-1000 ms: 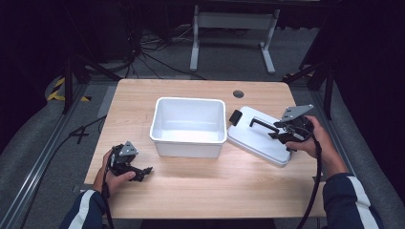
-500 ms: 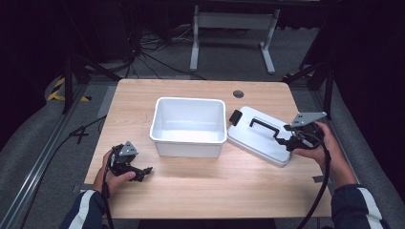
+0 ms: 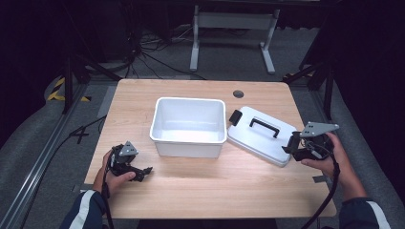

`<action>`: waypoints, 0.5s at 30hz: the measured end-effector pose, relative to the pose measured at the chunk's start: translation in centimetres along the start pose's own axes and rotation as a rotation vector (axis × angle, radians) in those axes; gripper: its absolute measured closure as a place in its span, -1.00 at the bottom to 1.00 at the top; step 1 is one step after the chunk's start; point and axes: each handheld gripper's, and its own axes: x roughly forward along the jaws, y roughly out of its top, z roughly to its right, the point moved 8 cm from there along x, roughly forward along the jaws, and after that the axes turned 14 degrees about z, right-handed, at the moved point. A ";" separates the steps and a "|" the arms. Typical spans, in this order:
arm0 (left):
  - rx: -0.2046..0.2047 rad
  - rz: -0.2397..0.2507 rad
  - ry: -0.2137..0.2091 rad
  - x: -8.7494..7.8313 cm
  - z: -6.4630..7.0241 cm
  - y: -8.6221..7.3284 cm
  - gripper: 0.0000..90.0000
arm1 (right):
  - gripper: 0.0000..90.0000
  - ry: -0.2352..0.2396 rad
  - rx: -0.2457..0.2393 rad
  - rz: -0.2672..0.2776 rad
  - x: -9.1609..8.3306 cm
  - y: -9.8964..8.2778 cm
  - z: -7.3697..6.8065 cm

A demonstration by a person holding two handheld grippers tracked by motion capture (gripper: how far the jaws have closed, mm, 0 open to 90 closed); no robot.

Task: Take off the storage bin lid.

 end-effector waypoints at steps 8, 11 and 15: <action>0.004 -0.001 0.003 0.0 0.0 0.0 -0.99 | -0.43 -0.033 0.016 0.030 -1.0 -1.7 -0.7; 0.004 -0.001 0.003 0.0 0.0 0.0 -0.99 | -0.47 -0.045 0.024 0.037 -1.3 -2.6 -1.0; 0.003 -0.001 0.003 0.0 0.0 0.0 -0.99 | -0.50 -0.071 0.054 0.048 -1.6 -4.1 -1.4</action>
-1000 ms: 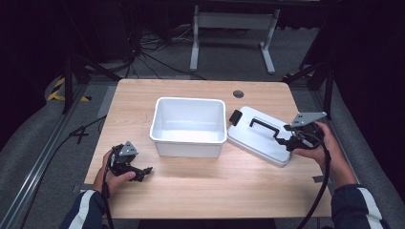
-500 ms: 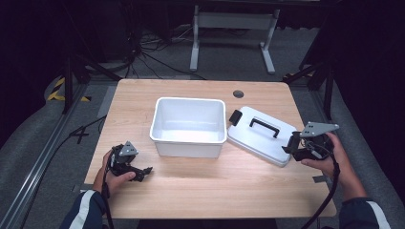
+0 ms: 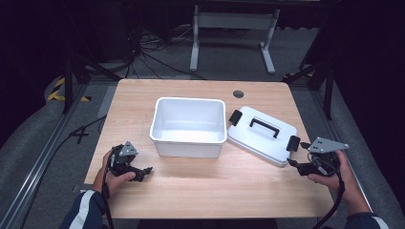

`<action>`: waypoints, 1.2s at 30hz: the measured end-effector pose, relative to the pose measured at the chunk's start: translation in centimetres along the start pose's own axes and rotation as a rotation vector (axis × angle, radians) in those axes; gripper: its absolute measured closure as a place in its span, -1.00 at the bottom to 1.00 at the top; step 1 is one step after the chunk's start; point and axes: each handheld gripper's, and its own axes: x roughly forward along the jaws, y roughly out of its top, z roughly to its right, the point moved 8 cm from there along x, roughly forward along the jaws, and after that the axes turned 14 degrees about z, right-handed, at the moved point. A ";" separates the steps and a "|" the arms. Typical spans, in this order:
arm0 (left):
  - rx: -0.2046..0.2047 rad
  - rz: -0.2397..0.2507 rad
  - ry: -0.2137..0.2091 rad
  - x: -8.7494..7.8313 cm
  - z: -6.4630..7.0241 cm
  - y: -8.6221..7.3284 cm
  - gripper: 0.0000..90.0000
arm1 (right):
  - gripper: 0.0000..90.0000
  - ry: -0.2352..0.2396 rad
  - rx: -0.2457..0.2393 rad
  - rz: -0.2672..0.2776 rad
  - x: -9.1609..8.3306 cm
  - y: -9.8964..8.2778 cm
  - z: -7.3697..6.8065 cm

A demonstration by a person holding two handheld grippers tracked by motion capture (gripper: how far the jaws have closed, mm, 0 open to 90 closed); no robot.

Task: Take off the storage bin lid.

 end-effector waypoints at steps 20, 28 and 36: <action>0.000 -0.001 0.000 0.0 0.0 0.0 -0.99 | -0.50 0.040 0.156 -0.020 0.8 -7.2 -2.6; -0.008 0.001 0.006 0.0 0.1 0.0 -0.99 | -0.57 0.043 0.218 -0.001 1.1 -7.7 -2.6; -0.008 0.004 0.012 0.0 0.1 0.0 -0.99 | -0.58 0.043 0.216 -0.005 1.1 -7.7 -2.6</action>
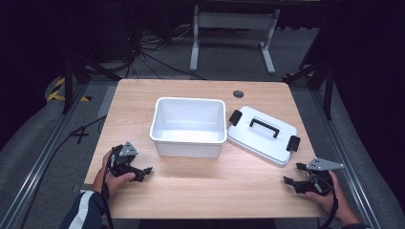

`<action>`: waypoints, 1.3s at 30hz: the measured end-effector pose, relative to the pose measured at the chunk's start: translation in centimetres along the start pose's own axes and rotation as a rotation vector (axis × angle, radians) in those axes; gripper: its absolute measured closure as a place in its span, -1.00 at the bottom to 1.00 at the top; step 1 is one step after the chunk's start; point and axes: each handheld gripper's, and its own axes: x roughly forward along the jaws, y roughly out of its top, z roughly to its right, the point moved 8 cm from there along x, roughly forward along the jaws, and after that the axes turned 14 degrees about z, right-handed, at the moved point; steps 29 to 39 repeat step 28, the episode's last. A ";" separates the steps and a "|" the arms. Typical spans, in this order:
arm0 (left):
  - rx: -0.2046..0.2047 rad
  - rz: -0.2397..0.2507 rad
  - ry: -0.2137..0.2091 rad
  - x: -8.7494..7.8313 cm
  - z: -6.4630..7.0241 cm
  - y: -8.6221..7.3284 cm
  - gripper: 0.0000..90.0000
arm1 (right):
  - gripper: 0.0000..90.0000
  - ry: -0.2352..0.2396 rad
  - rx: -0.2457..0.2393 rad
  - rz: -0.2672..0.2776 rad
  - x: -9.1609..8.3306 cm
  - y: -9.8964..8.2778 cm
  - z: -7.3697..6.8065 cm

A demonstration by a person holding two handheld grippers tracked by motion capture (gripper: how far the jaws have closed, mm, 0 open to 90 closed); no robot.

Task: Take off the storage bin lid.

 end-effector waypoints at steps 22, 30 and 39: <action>-0.008 -0.001 0.006 0.0 0.0 0.0 -1.00 | -0.58 -0.001 -0.001 0.001 0.0 0.0 0.0; -0.006 0.000 0.030 -0.1 -0.1 -0.1 -1.00 | -0.59 -0.006 0.002 0.000 0.0 0.0 0.0; -0.006 0.000 0.030 -0.1 -0.1 -0.1 -1.00 | -0.59 -0.006 0.002 0.000 0.0 0.0 0.0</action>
